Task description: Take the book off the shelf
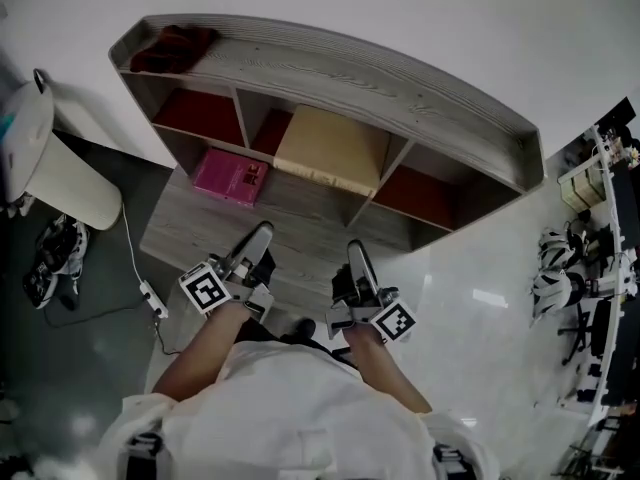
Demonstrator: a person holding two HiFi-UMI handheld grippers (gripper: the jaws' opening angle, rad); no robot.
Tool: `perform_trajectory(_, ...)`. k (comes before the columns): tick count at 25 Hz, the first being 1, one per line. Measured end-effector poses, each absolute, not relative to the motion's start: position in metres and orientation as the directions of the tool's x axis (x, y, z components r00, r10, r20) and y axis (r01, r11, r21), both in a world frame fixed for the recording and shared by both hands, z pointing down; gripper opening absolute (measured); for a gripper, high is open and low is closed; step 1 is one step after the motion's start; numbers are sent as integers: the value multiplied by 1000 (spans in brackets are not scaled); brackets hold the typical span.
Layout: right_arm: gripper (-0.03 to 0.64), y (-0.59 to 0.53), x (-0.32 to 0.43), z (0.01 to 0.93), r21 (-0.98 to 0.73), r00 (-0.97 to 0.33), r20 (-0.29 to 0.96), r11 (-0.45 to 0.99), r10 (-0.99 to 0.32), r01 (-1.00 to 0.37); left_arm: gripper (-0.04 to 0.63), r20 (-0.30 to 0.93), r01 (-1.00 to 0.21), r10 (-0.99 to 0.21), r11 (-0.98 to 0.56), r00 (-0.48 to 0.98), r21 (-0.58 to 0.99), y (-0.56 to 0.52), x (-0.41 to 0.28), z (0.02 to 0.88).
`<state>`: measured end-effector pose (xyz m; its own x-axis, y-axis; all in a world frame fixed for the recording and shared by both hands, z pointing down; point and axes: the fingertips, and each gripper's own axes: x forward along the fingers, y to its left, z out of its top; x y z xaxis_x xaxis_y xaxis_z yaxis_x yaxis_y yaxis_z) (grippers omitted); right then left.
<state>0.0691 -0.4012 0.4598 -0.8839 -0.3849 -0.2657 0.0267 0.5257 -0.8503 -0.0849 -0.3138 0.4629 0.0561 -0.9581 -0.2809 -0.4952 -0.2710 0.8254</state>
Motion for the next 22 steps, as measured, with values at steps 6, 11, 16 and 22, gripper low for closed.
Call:
perform_trajectory(6, 121, -432, 68, 452, -904, -841, -284, 421, -460, 75, 49, -378, -307, -925, -347, -46, 886, -332, -96, 457)
perform_trajectory(11, 186, -460, 67, 464, -939, -797, -245, 338, -551, 55, 171, -350, -254, -935, -325, -62, 911, -354, -113, 470)
perform_trajectory(16, 224, -470, 59, 481, -972, -784, -169, 232, -597, 33, 249, -283, -212, -955, -260, -90, 942, -372, -135, 487)
perform_trajectory(22, 252, -487, 48, 489, -979, -767, -94, 197, -634, -43, 278, -249, -133, -967, -240, -57, 962, -399, -141, 496)
